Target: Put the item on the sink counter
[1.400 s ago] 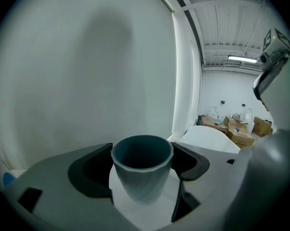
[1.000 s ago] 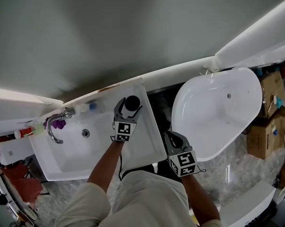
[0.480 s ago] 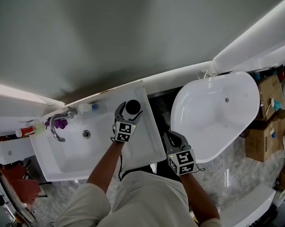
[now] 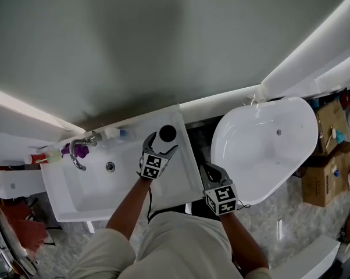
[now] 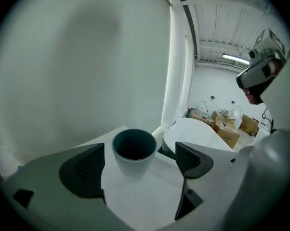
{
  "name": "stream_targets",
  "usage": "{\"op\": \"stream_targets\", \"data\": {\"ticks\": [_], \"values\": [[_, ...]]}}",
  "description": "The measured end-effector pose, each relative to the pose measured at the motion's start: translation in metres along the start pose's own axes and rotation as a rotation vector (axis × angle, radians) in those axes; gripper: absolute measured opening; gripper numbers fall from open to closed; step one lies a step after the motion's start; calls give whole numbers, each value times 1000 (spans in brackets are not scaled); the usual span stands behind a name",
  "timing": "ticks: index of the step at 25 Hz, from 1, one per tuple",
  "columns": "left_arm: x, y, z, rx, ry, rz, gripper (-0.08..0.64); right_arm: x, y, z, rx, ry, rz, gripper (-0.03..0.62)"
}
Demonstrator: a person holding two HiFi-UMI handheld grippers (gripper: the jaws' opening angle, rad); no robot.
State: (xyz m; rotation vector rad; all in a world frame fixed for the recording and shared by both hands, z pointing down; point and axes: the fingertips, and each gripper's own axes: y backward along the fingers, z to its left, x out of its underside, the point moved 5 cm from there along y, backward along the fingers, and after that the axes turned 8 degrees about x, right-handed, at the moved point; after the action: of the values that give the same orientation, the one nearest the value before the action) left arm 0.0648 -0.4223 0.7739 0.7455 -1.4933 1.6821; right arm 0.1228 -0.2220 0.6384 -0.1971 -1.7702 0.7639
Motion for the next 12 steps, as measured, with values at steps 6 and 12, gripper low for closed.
{"op": "stream_targets", "data": {"ticks": [6,12], "values": [[-13,39,-23,4,-36,-9,443,2,10,12,-22,30,-23,11],[-25,83,-44,-37,-5,-41,442,-7,23,18,-44,61,-62,11]]}}
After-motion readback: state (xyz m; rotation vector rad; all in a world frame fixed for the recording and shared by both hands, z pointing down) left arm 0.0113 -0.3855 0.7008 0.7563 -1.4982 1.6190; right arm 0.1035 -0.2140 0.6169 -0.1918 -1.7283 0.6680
